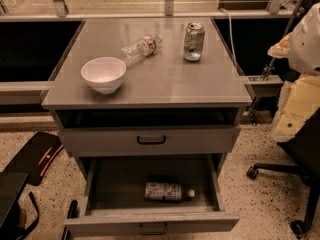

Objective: Pick blue plastic bottle from middle drawer and place on counter

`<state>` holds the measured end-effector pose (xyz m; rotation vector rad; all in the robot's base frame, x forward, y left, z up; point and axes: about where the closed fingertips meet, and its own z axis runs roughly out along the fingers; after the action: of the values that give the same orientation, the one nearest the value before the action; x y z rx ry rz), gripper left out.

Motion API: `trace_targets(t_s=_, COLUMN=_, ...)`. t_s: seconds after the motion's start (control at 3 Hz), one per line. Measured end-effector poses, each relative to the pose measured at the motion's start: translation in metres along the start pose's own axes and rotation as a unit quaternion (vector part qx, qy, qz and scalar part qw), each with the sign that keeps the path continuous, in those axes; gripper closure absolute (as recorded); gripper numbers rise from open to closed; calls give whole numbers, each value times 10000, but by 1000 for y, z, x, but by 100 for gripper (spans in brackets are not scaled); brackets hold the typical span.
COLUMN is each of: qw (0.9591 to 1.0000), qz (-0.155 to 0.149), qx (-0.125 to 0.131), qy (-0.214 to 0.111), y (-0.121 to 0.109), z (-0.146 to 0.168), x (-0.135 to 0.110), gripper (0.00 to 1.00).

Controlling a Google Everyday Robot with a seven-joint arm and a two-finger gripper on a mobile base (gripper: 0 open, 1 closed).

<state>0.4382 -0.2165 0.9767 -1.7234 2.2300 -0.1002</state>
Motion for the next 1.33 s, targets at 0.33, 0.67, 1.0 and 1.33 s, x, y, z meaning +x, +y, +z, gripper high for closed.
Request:
trace_targets(t_s=0.33, qw=10000, qz=-5, qx=15, qy=-59, y=0, z=2, x=1, gripper=0)
trace_targets(t_s=0.67, qw=9982, qz=2, qx=-402, qy=-448, y=12, z=58, x=18, gripper=0)
trace_targets(t_s=1.0, qw=9920, qz=48, qx=-876, qy=-910, y=39, z=153, x=40, gripper=0)
trace_targets(t_s=1.33, qw=9875, qz=156, qx=-1117, qy=-1106, y=65, z=244, x=51, gripper=0)
